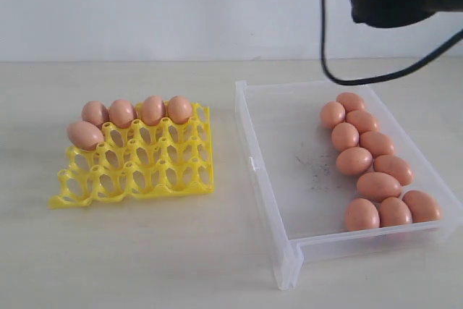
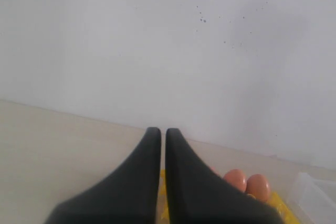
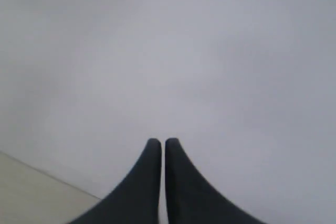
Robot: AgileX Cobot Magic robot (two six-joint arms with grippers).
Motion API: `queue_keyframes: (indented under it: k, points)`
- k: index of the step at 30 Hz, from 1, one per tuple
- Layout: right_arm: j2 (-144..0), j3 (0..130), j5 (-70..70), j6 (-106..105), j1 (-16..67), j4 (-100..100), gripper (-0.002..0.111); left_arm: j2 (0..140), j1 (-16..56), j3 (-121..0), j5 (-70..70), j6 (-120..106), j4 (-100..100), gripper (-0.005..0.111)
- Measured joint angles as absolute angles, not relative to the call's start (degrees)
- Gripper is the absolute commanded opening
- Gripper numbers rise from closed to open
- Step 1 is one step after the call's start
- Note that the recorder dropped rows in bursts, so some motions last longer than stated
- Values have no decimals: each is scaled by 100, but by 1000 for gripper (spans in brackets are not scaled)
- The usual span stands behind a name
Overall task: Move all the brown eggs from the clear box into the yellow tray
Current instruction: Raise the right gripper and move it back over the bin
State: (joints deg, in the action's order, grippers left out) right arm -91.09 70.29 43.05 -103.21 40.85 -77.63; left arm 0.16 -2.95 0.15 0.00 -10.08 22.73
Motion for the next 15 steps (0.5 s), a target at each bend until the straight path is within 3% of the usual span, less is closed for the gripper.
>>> queue_keyframes:
  k: [3, 5, 10, 15]
  points:
    - [-8936, 6971, 5698, -11686, 3964, -8571, 0, 16, -295, 15, 0, -1008, 2273, 4]
    - [-8843, 6956, 5788, -11961, 3825, -9248, 0, 16, -295, 15, 0, -1008, 2273, 4]
    - [-8700, 6404, 4255, -12153, 3549, -9905, 0, 16, -295, 15, 0, -1008, 2273, 4]
    - [-8700, 5629, 1726, -12177, 3430, -10040, 0, 16, -295, 15, 0, -1008, 2273, 4]
